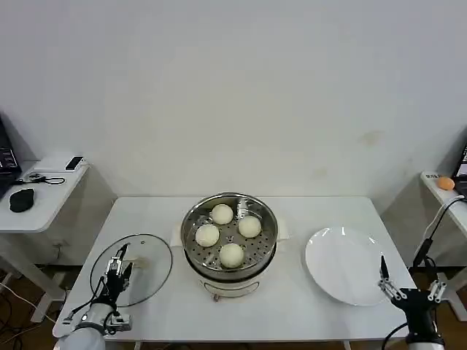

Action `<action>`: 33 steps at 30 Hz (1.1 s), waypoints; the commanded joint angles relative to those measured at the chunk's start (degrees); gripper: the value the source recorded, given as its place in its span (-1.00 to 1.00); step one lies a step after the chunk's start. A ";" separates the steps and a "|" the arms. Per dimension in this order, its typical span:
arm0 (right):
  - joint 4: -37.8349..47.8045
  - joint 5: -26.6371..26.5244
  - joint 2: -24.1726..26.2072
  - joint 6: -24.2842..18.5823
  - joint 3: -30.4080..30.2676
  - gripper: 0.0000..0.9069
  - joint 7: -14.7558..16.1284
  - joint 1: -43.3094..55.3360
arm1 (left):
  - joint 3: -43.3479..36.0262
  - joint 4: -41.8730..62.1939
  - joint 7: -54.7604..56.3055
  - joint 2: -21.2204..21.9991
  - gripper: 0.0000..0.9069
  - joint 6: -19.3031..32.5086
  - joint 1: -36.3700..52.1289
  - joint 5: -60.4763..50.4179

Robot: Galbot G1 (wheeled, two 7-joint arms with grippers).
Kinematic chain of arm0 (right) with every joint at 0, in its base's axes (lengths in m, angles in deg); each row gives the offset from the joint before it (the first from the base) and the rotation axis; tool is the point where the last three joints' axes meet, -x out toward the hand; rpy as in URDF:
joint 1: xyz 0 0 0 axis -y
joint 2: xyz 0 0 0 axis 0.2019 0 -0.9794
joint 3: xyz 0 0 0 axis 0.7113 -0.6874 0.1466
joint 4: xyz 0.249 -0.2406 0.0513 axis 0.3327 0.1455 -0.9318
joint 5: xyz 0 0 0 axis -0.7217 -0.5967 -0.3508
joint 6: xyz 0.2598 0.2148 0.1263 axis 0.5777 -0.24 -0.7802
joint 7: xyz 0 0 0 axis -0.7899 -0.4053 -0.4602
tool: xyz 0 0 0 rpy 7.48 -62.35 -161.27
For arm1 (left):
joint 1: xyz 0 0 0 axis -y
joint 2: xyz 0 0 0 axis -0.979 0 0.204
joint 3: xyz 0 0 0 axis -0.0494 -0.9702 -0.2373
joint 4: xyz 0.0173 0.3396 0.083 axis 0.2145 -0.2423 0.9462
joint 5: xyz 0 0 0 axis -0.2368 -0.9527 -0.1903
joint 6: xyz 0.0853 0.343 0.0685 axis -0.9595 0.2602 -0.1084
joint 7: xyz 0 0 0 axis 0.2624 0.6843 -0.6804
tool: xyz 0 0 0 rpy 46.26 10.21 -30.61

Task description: Take steamed baozi put them in steamer then cover it.

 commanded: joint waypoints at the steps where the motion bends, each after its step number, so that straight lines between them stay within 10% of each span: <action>1: -0.18 0.33 -0.65 -0.46 -0.38 1.00 0.02 -0.64 | -2.10 4.37 -0.28 -0.31 1.00 -0.18 5.50 -0.92; 8: 0.32 0.34 -0.66 -0.58 0.01 1.00 0.06 -0.56 | -3.79 7.40 -0.52 -0.29 1.00 -0.67 9.24 -0.94; 10: 0.55 0.40 -0.68 -0.59 -0.13 1.00 0.05 -0.39 | -4.14 7.93 -0.82 -0.27 0.18 -0.78 9.75 -0.95; 11: 0.66 0.44 -0.68 -0.59 -0.21 1.00 0.05 -0.33 | -4.22 8.32 -0.72 -0.14 -1.00 -0.79 9.93 -0.97; 33: 0.90 0.40 -0.56 0.00 -1.95 1.00 0.25 0.85 | 0.38 4.23 0.86 0.17 -1.00 -0.17 6.94 -5.11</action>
